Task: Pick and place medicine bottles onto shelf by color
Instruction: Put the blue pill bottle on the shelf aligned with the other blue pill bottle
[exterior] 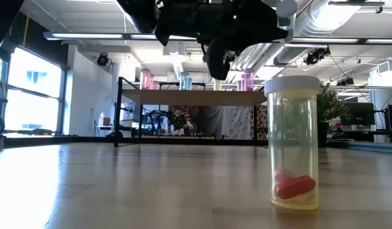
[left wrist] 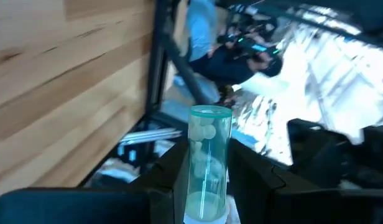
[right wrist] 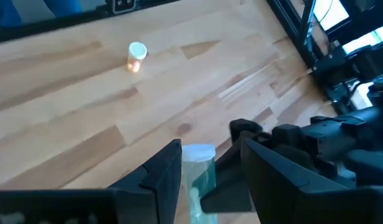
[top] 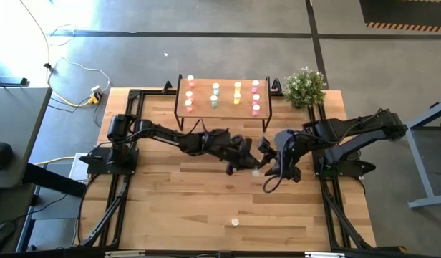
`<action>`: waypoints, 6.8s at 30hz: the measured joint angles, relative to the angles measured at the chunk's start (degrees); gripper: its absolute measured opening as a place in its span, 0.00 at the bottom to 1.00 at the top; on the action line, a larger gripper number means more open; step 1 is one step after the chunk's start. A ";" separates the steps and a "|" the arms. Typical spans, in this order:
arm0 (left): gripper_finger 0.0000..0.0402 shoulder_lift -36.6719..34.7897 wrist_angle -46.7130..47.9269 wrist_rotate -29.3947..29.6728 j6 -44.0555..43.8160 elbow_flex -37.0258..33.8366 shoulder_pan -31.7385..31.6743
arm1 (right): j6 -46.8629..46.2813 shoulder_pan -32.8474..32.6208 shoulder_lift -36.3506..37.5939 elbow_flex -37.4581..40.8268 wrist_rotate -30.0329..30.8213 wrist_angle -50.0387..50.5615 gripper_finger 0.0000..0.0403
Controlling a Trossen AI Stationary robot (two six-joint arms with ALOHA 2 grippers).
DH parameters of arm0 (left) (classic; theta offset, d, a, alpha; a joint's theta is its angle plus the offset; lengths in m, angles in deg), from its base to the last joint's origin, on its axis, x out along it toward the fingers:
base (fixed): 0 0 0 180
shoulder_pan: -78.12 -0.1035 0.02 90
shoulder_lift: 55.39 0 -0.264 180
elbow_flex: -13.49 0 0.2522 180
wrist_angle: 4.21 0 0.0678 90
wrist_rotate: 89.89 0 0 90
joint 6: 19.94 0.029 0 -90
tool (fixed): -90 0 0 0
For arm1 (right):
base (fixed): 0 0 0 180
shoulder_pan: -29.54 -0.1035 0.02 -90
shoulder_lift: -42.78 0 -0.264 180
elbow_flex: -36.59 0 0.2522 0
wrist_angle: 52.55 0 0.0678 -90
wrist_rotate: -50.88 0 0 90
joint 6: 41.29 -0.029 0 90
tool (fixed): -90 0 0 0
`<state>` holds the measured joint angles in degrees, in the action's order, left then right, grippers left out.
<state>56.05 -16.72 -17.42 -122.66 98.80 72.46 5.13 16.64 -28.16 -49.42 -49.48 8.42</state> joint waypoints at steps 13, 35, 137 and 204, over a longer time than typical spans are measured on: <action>0.22 0.00 -8.67 6.46 -5.65 0.02 0.06 | 3.60 -0.03 -0.02 0.00 4.51 0.45 0.39; 0.22 0.02 -9.52 9.52 -6.64 0.02 0.39 | 2.51 0.04 -2.91 -0.02 11.97 3.01 0.39; 0.42 0.02 -11.35 2.77 8.46 0.04 -9.89 | -22.17 -6.76 -2.89 -0.02 43.22 7.64 0.22; 0.42 -57.49 22.97 38.97 96.00 -27.96 -16.26 | -50.21 14.58 -22.17 -0.10 41.55 -59.17 0.22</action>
<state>-1.44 6.25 21.55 -26.66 70.84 56.21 -45.07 31.22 -50.33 -49.52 -7.93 -50.75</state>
